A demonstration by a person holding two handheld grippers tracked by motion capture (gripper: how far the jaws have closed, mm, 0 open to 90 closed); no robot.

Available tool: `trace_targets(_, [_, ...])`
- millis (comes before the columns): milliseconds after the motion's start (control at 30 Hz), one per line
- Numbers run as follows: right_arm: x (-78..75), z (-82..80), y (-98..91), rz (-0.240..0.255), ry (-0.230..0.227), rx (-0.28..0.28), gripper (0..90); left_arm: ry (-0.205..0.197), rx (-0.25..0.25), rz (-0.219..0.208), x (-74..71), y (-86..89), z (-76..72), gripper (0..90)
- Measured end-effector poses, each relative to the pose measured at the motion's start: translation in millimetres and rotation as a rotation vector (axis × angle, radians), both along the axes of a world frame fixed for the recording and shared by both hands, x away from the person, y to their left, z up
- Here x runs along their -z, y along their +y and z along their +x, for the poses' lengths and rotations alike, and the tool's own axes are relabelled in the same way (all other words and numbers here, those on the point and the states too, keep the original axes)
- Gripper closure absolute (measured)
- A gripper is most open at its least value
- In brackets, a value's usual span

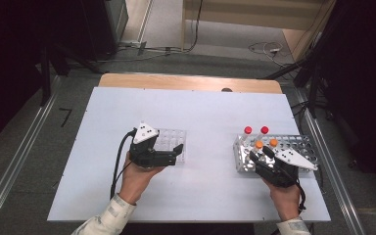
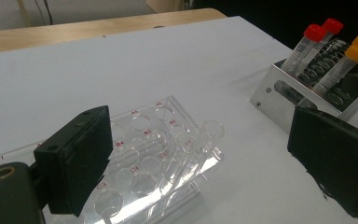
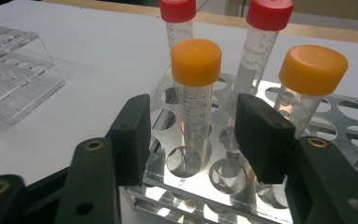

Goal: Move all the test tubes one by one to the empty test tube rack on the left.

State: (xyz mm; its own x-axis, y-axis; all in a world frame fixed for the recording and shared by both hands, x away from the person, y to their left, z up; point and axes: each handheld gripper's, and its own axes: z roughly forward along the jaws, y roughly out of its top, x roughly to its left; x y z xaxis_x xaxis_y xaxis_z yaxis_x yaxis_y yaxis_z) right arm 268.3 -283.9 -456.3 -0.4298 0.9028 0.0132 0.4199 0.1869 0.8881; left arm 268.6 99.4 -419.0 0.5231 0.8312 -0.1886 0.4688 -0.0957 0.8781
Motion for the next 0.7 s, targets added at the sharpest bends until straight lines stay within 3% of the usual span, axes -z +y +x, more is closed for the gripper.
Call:
trace_targets(500, [4.6, 8.3, 4.7, -0.021, -0.009, 0.012, 70.3, 0.0, -0.001, 0.002, 0.9, -1.9, -0.8, 8.9])
trace_targets(700, [1.8, 7.9, 3.4, -0.018, -0.021, 0.013, 70.9, -0.002, 0.0, -0.003, 0.0, -1.4, -1.3, 8.9])
